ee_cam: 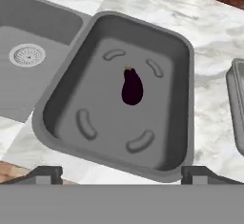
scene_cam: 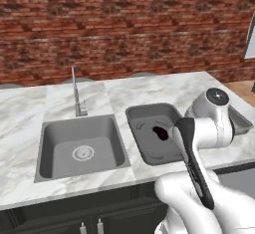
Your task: Place one eggplant and one fish in each tupperware on the nearby counter, to pack two identical lunches.
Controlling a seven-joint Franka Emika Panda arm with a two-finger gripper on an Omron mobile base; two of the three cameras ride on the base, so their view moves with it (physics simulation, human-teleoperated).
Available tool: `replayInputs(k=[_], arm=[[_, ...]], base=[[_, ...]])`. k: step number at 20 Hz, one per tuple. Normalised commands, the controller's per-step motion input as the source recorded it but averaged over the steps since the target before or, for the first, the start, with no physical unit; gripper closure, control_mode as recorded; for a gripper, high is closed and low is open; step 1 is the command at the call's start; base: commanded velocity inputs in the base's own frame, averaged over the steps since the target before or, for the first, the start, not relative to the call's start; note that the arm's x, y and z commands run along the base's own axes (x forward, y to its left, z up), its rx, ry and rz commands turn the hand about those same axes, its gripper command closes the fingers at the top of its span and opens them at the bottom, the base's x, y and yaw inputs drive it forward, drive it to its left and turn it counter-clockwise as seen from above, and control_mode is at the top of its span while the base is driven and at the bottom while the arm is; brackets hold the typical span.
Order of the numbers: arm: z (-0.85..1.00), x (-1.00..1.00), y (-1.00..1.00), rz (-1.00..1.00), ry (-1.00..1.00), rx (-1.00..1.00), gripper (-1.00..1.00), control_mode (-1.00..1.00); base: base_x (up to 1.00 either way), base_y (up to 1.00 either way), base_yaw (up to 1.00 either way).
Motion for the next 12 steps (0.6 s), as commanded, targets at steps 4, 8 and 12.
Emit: replayInputs(k=[4,8,12], arm=[[0.59,-0.86,0.00,0.35,-0.25,0.00,-1.00,-1.00],[0.50,-0.71,-0.02,0.21,-0.19,0.00,-1.00,1.00],[0.00,0.00,0.00,0.00,0.00,0.00,-1.00,1.00]], base=[[0.00,0.00,0.00],[-0.25,-0.03,0.04],[-1.00,-0.61,-0.07]])
